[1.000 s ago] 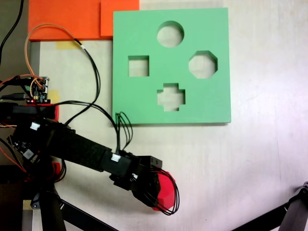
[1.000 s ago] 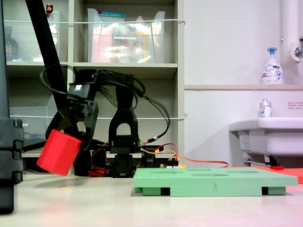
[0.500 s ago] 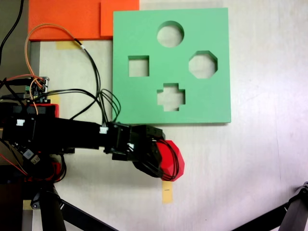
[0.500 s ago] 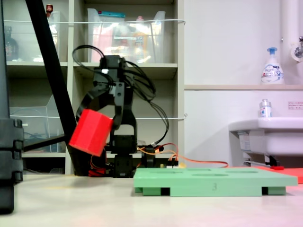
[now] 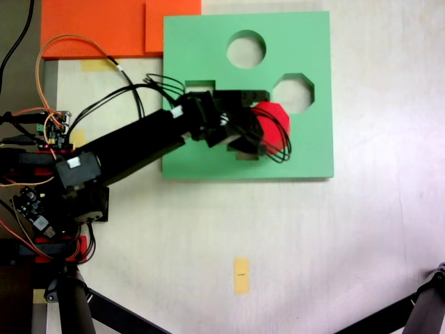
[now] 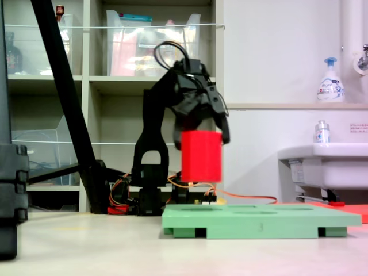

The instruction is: Put the octagonal pillar block into the corresponding hole

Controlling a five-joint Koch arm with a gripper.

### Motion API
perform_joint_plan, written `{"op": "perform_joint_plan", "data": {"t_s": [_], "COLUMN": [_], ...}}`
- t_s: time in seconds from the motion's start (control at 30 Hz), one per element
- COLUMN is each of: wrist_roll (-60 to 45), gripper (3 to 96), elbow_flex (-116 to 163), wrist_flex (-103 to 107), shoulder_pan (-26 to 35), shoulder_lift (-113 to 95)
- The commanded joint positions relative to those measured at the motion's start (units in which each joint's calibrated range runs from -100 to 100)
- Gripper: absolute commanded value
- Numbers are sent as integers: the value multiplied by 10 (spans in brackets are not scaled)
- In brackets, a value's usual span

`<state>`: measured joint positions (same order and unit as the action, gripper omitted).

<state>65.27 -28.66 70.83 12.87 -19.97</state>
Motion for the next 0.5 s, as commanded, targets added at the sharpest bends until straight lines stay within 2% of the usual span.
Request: {"op": "perform_joint_plan", "data": {"t_s": [0.03, 0.3, 0.5], "wrist_roll": [21, 47, 49], "gripper": [313, 314, 314], "elbow_flex": [-132, -300, -313], "wrist_flex": [-21, -21, -20], "shoulder_pan": [14, 35, 37], "shoulder_lift": [82, 268, 310]}}
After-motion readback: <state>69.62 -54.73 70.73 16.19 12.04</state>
